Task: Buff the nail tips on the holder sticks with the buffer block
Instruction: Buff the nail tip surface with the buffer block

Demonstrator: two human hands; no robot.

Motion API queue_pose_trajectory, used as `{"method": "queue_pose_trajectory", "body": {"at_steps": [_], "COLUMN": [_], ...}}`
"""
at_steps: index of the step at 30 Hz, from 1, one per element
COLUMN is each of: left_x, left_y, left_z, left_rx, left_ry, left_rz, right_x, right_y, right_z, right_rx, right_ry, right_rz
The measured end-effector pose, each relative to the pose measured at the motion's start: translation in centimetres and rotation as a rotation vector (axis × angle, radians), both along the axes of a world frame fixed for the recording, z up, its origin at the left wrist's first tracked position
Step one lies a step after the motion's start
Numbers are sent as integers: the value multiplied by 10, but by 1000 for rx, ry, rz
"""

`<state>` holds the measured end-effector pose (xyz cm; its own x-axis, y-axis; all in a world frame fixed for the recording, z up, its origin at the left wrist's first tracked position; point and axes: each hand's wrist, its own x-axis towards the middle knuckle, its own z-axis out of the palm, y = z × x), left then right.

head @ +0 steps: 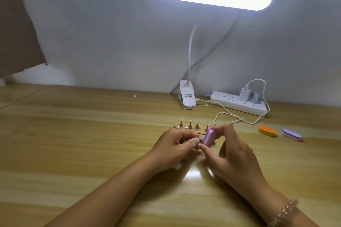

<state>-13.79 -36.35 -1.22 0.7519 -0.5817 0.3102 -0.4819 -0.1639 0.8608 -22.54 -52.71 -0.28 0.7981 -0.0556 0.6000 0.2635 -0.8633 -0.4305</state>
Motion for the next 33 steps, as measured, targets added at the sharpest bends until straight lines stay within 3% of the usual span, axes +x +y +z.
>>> {"method": "queue_pose_trajectory", "body": {"at_steps": [6, 11, 16, 20, 25, 30, 33], "left_x": [1, 1, 0, 0, 0, -3, -4], "left_y": [0, 0, 1, 0, 2, 1, 1], "left_z": [1, -1, 0, 0, 0, 4, 4], "left_rx": [-17, 43, 48, 57, 62, 78, 147], "left_ry": [-11, -48, -44, -58, -80, -74, -162], "left_rz": [-3, -2, 23, 25, 47, 38, 76], "right_x": [-3, -1, -2, -1, -1, -2, -1], "right_y": [4, 6, 4, 7, 4, 8, 8], "right_z": [-1, 2, -2, 3, -2, 3, 1], "right_rx": [-110, -53, -88, -43, -104, -93, -110], "right_ry": [62, -54, 40, -88, 67, -32, 57], "right_rz": [32, -3, 19, -1, 21, 13, 18]}}
